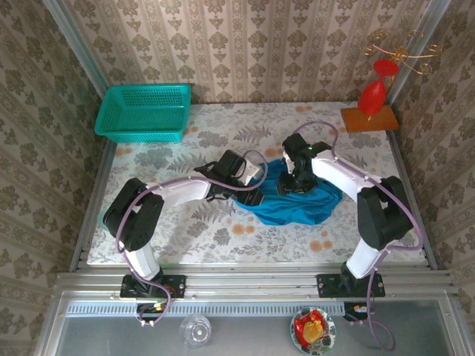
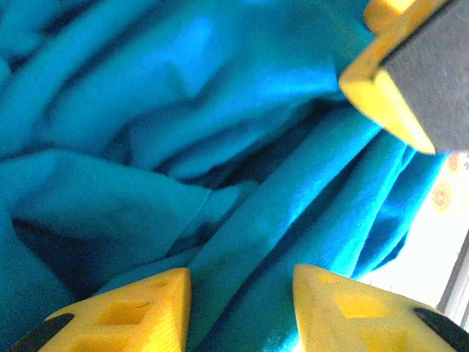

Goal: Fold the inside-out t-shirt
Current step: Turn the T-shirt inside out at the center of the table.

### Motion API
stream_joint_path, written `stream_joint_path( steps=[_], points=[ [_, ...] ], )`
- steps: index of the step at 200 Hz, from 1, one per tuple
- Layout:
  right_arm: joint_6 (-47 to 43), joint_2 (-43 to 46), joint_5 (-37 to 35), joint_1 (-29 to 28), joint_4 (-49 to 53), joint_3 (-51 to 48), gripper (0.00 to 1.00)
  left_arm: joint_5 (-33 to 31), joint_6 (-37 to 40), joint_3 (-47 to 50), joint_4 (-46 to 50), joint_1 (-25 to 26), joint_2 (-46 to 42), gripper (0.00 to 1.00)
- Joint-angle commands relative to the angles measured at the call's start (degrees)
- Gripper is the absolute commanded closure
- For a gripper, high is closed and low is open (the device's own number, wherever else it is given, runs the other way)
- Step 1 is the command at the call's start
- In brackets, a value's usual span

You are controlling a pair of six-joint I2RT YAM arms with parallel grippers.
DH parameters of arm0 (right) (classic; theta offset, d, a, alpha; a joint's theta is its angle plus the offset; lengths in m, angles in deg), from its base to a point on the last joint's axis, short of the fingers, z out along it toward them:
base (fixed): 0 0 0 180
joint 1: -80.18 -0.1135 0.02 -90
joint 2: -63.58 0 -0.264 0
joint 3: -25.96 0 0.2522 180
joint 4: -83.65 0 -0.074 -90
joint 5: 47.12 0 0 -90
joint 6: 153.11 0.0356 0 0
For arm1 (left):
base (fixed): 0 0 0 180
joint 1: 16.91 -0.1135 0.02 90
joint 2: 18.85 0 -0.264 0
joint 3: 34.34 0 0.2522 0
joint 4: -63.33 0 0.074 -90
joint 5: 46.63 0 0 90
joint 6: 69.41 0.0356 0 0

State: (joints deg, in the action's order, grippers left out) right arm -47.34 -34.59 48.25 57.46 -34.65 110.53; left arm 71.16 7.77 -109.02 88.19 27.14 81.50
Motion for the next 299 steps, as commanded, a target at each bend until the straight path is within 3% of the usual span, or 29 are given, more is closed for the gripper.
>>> stream_joint_path(
  steps=[1, 17, 34, 76, 109, 133, 163, 172, 180, 202, 223, 249, 299],
  points=[
    [0.05, -0.22, -0.13, -0.13, 1.89, 2.87, 0.61, 2.21, -2.08, 3.29, -1.76, -0.31, -0.3, 0.59],
    [1.11, 1.46, -0.58, -0.44, 2.62, 4.22, 0.84, 1.03, -1.57, 5.0, -0.55, -0.39, 0.01, 0.62],
    [2.22, 4.06, -0.71, -0.74, 3.66, 6.14, 1.0, 0.44, -2.04, 7.1, -0.51, -1.26, 0.28, 0.7],
    [4.92, 11.86, 0.97, -0.77, 6.42, 11.16, 1.0, -0.26, -4.14, 12.4, -2.22, -7.19, -1.39, 1.0],
    [8.23, 17.59, 1.07, 0.83, 5.59, 12.95, 1.0, -0.37, -4.71, 15.66, -2.15, -14.1, -5.96, 1.0],
    [10.07, 20.42, 0.44, 5.29, 3.34, 10.94, 1.0, -1.18, -4.74, 17.73, -0.95, -20.26, -11.06, 1.0],
    [11.03, 18.83, 0.42, 13.52, -2.45, 4.36, 1.0, -2.6, -3.72, 18.74, 1.86, -24.91, -16.71, 1.0],
    [11.21, 14.85, 1.02, 15.46, -3.51, 3.18, 1.0, -2.49, -3.25, 18.61, 2.61, -25.39, -17.36, 1.0],
    [10.92, 11.96, 0.65, 16.16, -3.52, 3.15, 1.0, -1.84, -2.8, 18.2, 3.13, -25.42, -17.47, 1.0],
    [8.93, 5.78, -3.21, 15.16, 1.18, 6.14, 0.78, 1.81, -2.13, 16.42, 3.46, -23.91, -18.01, 1.0],
    [8.79, 8.35, -6.72, 12.64, 2.25, 5.75, 0.64, 0.14, -1.03, 12.81, 6.54, -19.49, -20.06, 0.82],
    [9.67, 11.9, -7.14, 8.24, 4.55, 5.83, 0.61, -0.69, -1.15, 7.6, 8.59, -14.01, -19.47, 0.72],
    [13.27, 9.2, 2.76, -2.02, 1.43, 1.51, 0.57, 0.42, -2.44, -0.55, 6.81, -5.52, -10.48, 0.66]
  ],
)
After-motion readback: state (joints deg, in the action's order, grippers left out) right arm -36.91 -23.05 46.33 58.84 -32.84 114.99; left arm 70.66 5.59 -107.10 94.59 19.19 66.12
